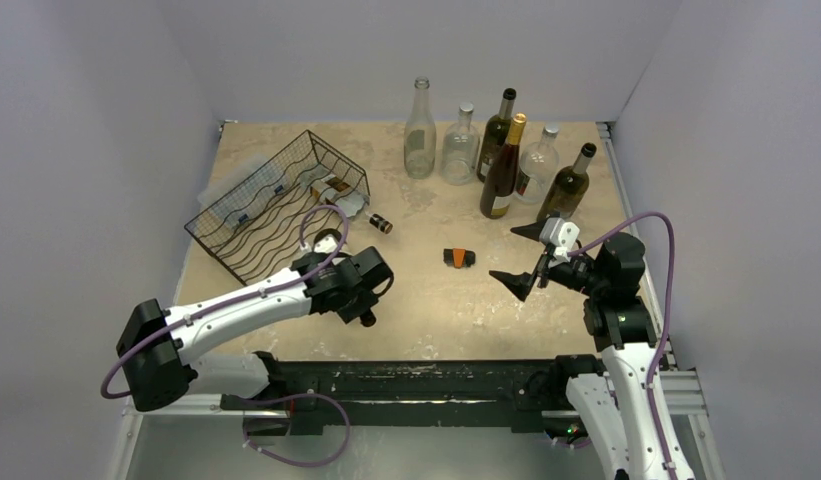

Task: Take the wine bottle off the wine rack
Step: Pick up the wine bottle from the wine rack.

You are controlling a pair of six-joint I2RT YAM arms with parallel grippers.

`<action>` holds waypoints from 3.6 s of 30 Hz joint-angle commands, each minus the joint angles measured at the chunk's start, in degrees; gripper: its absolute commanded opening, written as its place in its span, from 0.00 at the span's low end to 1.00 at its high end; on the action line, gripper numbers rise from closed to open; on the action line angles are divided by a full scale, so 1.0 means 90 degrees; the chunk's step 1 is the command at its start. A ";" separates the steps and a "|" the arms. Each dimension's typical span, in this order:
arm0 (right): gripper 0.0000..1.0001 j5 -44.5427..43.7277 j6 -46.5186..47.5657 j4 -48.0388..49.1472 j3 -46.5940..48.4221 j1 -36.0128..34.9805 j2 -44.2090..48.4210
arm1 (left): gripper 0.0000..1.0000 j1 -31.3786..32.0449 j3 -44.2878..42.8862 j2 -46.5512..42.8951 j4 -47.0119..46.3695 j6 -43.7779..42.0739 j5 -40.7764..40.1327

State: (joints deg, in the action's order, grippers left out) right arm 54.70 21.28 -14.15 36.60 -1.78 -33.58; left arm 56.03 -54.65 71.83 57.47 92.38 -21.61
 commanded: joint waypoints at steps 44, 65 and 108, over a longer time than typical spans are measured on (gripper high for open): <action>0.99 0.1369 0.3196 -0.1620 0.0344 -0.0294 -0.0777 | 0.00 0.0127 -0.0707 -0.0958 0.0131 -0.5936 0.3002; 0.99 0.0489 0.5447 -0.1528 0.0569 -0.2674 -0.2512 | 0.00 0.0118 -0.1772 0.0638 -0.0036 -0.7081 0.4066; 0.93 -0.0808 0.4404 0.0553 -0.0444 -0.4083 -0.3086 | 0.00 0.0095 -0.2952 0.1970 -0.0754 -0.6821 0.4981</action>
State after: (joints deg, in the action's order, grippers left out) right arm 48.34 61.67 -12.14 33.04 -37.91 -61.14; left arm 56.75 -77.80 89.95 55.88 30.57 19.68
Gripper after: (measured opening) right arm 0.934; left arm 0.322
